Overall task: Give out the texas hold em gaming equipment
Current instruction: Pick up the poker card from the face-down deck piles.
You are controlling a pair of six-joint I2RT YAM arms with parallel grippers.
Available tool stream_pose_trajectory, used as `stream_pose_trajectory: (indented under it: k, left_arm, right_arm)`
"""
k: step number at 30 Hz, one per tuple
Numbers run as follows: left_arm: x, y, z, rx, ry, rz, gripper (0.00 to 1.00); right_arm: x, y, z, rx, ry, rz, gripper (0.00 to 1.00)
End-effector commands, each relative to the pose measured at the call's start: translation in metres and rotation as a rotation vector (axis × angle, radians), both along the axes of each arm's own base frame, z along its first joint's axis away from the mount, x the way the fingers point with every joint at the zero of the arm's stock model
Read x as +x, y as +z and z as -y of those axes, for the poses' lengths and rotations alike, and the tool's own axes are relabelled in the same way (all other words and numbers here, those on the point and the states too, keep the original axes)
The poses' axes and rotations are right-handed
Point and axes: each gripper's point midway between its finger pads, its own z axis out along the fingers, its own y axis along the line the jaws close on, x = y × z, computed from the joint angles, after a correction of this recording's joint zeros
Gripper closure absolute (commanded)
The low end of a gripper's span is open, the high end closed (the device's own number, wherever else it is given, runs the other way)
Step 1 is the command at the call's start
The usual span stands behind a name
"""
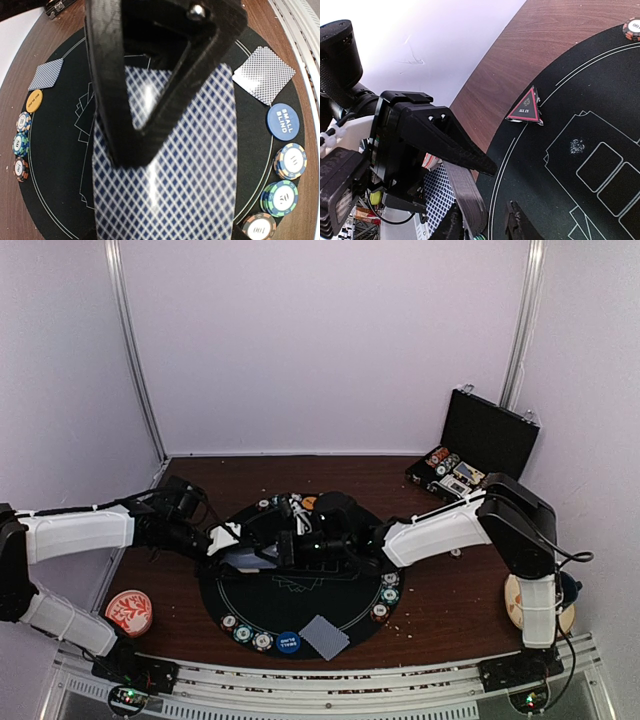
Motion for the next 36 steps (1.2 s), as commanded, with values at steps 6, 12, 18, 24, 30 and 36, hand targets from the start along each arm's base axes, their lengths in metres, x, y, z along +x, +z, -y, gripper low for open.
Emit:
stream_pose_trajectory:
  k: [6,12,18,24,30,36]
  left_arm:
    - [-0.001,0.011,0.009,-0.048,-0.036,0.014,0.87]
    - [-0.001,0.010,0.008,-0.045,-0.034,0.014,0.87]
    - [0.000,0.010,0.008,-0.045,-0.031,0.012,0.87]
    - [-0.001,0.011,0.008,-0.047,-0.032,0.016,0.87]
    - [-0.001,0.012,0.008,-0.047,-0.032,0.017,0.87]
    - [0.000,0.012,0.008,-0.045,-0.029,0.017,0.87]
  right_arm:
    - [0.007,0.001,0.021,-0.031,-0.037,-0.008,0.94]
    - [0.000,0.010,0.025,-0.005,-0.017,-0.015,1.00]
    - [0.004,0.026,0.048,-0.023,-0.054,0.006,1.00]
    - [0.019,0.033,0.095,-0.122,-0.100,0.007,1.00]
    - [0.043,0.023,0.162,-0.236,-0.204,-0.021,1.00]
    - [0.068,0.001,0.227,-0.283,-0.303,-0.083,1.00]
